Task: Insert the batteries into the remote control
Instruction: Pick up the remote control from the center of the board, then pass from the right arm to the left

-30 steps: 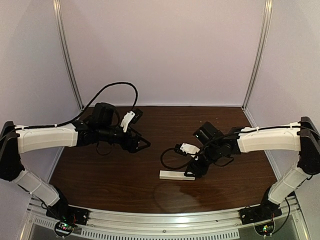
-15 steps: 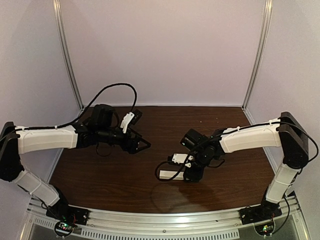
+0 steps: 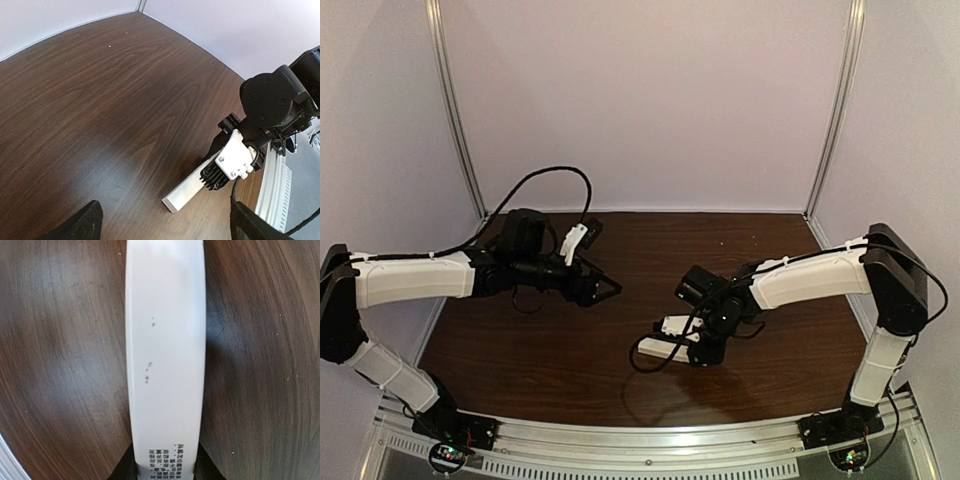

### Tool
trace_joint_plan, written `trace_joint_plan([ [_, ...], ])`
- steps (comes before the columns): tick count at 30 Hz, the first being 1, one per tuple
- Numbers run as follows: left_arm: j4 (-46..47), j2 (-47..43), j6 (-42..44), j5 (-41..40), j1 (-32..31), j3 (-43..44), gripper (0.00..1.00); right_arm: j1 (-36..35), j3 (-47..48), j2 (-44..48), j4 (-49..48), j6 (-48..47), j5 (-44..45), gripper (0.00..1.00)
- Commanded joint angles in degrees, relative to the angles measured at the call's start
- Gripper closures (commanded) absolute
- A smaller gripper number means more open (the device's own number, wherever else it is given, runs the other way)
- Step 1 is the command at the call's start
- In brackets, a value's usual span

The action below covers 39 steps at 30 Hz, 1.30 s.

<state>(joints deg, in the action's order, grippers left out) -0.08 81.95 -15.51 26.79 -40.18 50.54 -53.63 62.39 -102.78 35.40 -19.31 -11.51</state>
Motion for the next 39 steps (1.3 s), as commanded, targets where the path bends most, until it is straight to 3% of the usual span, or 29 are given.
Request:
trace_joint_plan([
  [1,2.2,-2.2,-3.5,-0.3,2.1,-1.6,0.08,-0.6,1.0,0.1,0.0,0.7,-0.7,0.75],
  [5,4.4,-5.8,-5.9,-1.1,4.0,-3.7,0.03,-0.5,0.8,3.0,-2.5,2.6,-2.0,0.85],
  [11,8.8,-14.5,-7.9,-7.2,4.4,-7.9,0.03,0.8,2.9,10.2,-8.6,8.4,-6.4,0.90],
  [18,19.6,-19.6,-7.5,7.0,4.3,-11.0,0.05,3.8,5.7,18.6,-19.5,16.6,-15.6,0.91],
  [23,30.6,-17.2,-11.9,16.2,2.9,-11.5,0.13,4.4,5.3,21.5,-29.3,24.0,-24.2,0.90],
  [39,35.2,-8.2,-13.8,16.0,-3.0,-2.5,0.24,3.1,3.7,21.9,-39.6,30.9,-33.0,0.87],
])
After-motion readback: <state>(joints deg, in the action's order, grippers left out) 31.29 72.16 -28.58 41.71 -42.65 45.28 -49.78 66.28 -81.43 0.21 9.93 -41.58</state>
